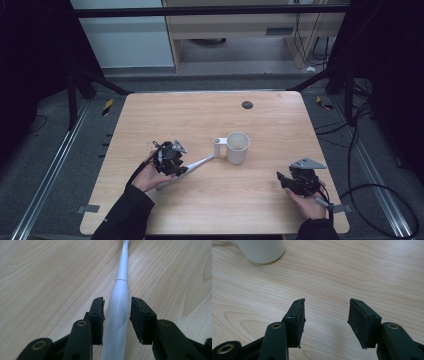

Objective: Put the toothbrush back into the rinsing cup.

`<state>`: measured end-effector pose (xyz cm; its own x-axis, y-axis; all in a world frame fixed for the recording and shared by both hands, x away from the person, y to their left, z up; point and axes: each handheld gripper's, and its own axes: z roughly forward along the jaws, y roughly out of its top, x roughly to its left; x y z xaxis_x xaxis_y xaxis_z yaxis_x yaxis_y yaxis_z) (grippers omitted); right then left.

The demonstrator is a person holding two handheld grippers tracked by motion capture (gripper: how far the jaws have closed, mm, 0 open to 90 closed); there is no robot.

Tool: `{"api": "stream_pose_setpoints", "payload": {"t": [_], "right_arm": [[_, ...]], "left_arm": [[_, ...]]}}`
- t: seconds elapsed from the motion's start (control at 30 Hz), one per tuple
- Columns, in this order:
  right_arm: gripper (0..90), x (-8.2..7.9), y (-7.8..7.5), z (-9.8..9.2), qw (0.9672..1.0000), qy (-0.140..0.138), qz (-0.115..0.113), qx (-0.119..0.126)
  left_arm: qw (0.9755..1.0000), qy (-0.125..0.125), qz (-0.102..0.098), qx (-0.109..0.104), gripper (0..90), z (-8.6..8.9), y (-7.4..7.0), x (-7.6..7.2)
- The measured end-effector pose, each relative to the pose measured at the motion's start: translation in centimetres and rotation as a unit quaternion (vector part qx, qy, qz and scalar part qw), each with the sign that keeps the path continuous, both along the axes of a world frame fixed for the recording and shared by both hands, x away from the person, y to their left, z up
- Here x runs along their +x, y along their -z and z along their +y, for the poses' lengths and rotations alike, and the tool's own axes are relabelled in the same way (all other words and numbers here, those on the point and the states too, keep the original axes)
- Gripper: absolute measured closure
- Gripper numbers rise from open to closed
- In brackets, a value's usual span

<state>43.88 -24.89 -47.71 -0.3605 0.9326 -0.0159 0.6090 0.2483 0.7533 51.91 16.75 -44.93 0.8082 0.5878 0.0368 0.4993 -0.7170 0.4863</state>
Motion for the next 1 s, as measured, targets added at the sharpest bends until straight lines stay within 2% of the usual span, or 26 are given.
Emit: {"api": "stream_pose_setpoints", "payload": {"t": [0.27, 0.37, 1.0], "right_arm": [[47.3, 0.0, 0.0, 0.0, 1.0000, 0.000, 0.005, 0.000], [47.3, 0.0, 0.1, -0.1, 1.0000, -0.001, 0.006, -0.002], [46.5, 0.2, 0.3, 0.2, 0.9998, -0.009, 0.019, -0.003]], "left_arm": [[0.9997, 0.014, 0.017, 0.010, 63.6, -1.2, 0.3, 1.0], [0.9993, 0.016, 0.022, 0.026, 65.1, -1.3, 0.8, 1.2], [0.9986, 0.017, 0.042, 0.028, 64.6, -1.4, 1.6, 1.8]]}}
